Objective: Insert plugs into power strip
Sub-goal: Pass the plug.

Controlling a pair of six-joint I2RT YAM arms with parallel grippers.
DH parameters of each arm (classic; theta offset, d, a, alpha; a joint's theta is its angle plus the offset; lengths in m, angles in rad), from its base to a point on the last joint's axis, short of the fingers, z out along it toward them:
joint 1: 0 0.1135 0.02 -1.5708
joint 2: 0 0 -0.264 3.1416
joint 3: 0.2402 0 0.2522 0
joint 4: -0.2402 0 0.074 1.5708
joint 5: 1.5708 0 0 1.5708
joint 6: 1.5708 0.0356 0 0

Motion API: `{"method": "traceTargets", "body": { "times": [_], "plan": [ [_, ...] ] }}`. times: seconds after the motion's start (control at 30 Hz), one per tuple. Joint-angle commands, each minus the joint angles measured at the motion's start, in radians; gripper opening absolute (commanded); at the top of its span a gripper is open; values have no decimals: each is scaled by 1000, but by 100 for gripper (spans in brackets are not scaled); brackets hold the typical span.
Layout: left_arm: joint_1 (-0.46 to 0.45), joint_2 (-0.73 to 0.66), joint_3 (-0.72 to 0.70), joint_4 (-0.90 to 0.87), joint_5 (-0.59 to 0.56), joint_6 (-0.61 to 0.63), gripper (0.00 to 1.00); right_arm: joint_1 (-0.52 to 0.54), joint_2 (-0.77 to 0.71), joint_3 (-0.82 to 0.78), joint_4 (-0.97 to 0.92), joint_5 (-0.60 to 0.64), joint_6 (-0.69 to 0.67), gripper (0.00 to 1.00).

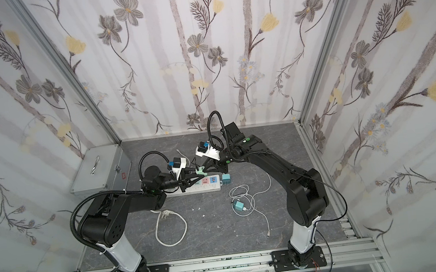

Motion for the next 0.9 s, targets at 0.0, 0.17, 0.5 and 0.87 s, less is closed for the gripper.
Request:
{"method": "traceTargets", "body": {
  "times": [0.0, 0.17, 0.5, 0.87],
  "plan": [
    [3, -19, -2, 45, -29, -6, 0, 9, 4, -1, 4, -46, -10, 20],
    [1, -85, 11, -166, -22, 118, 0, 13, 32, 54, -69, -12, -43, 48],
    [-4, -168, 29, -447, -17, 308, 0, 29, 65, 128, -117, -85, -66, 43],
    [-4, -182, 18, -423, -17, 301, 0, 33, 76, 119, -144, -50, -74, 35]
  ]
}}
